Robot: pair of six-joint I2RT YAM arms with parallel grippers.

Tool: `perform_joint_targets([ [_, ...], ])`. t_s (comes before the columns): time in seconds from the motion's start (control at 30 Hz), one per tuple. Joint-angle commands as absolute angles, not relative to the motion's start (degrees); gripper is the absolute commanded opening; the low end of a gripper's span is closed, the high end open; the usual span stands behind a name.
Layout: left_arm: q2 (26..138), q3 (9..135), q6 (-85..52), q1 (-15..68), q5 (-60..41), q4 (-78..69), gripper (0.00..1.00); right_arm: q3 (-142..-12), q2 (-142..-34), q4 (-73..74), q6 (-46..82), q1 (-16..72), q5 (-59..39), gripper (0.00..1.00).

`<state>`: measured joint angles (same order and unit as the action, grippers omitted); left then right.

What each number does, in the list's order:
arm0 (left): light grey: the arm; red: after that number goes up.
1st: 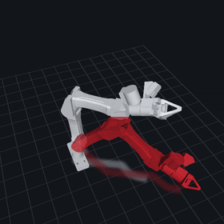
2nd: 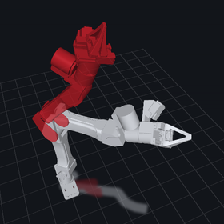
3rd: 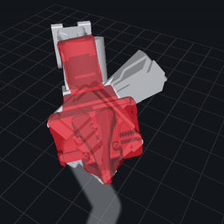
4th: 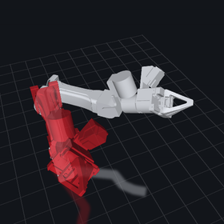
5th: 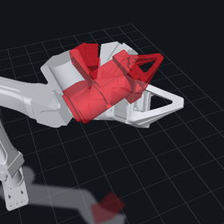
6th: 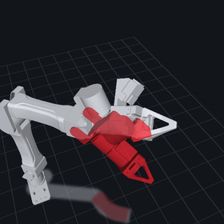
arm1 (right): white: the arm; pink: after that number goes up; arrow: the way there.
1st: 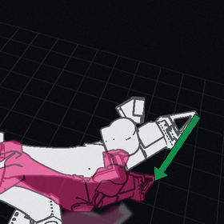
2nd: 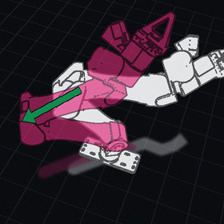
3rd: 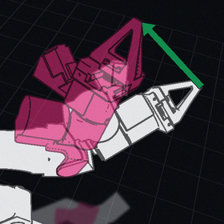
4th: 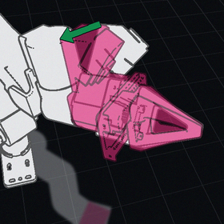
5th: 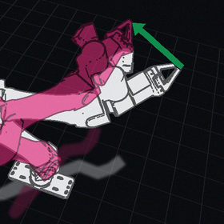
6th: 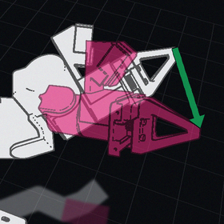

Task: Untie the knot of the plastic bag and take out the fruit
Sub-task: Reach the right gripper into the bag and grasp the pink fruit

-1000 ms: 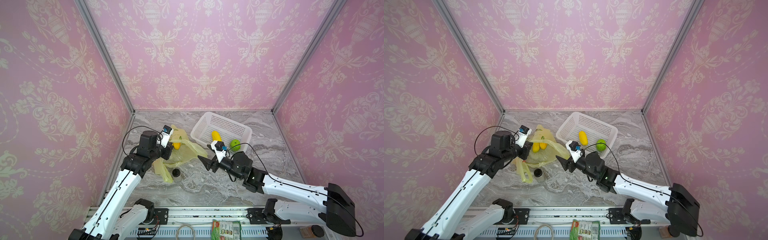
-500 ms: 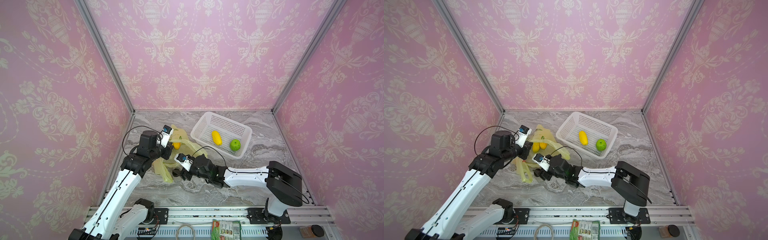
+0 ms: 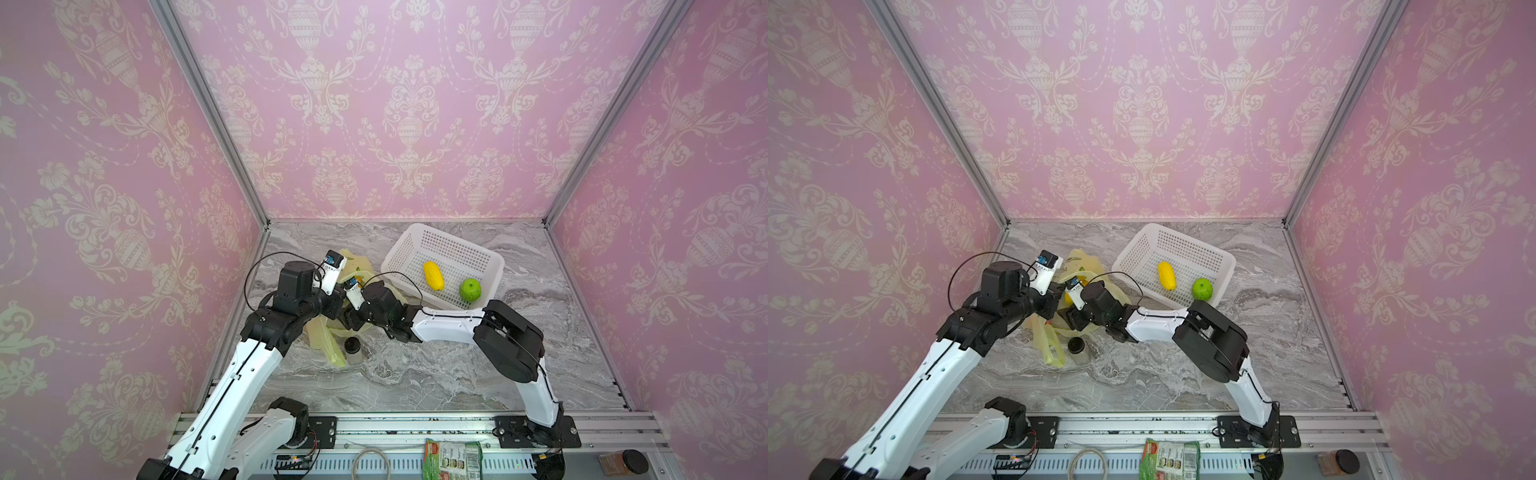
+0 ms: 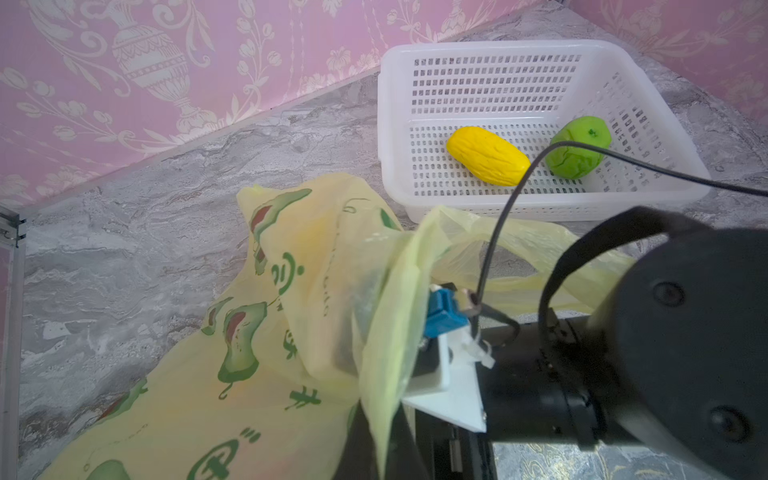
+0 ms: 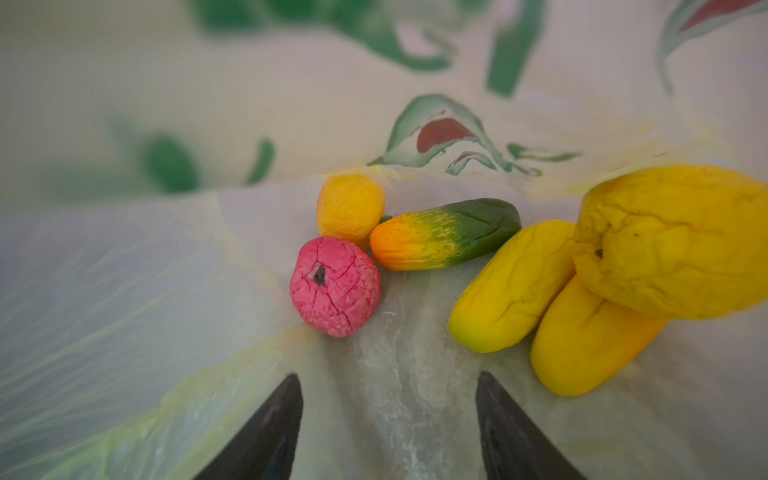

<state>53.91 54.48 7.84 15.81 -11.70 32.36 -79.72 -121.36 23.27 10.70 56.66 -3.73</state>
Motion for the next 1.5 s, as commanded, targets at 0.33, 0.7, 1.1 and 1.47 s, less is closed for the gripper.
perform_joint_targets([
  [0.33, 53.0, 54.53, 7.99, 15.57, -12.75, 32.71, 0.0, -90.15, -130.41, 18.17, 18.69, 56.99, -9.72, 0.85],
  [0.7, 52.82, 54.58, 7.83, 15.58, -13.32, 32.52, 0.0, -105.96, -143.0, 14.94, 27.04, 56.42, -18.38, 0.94],
  [1.1, 52.75, 54.53, 7.82, 15.56, -13.52, 32.58, 0.0, -119.97, -153.45, 13.92, 32.65, 55.81, -23.43, 0.95],
  [1.47, 52.91, 54.46, 7.82, 15.6, -12.86, 32.59, 0.0, -114.54, -151.96, 23.38, 39.24, 53.7, -24.08, 0.54],
])
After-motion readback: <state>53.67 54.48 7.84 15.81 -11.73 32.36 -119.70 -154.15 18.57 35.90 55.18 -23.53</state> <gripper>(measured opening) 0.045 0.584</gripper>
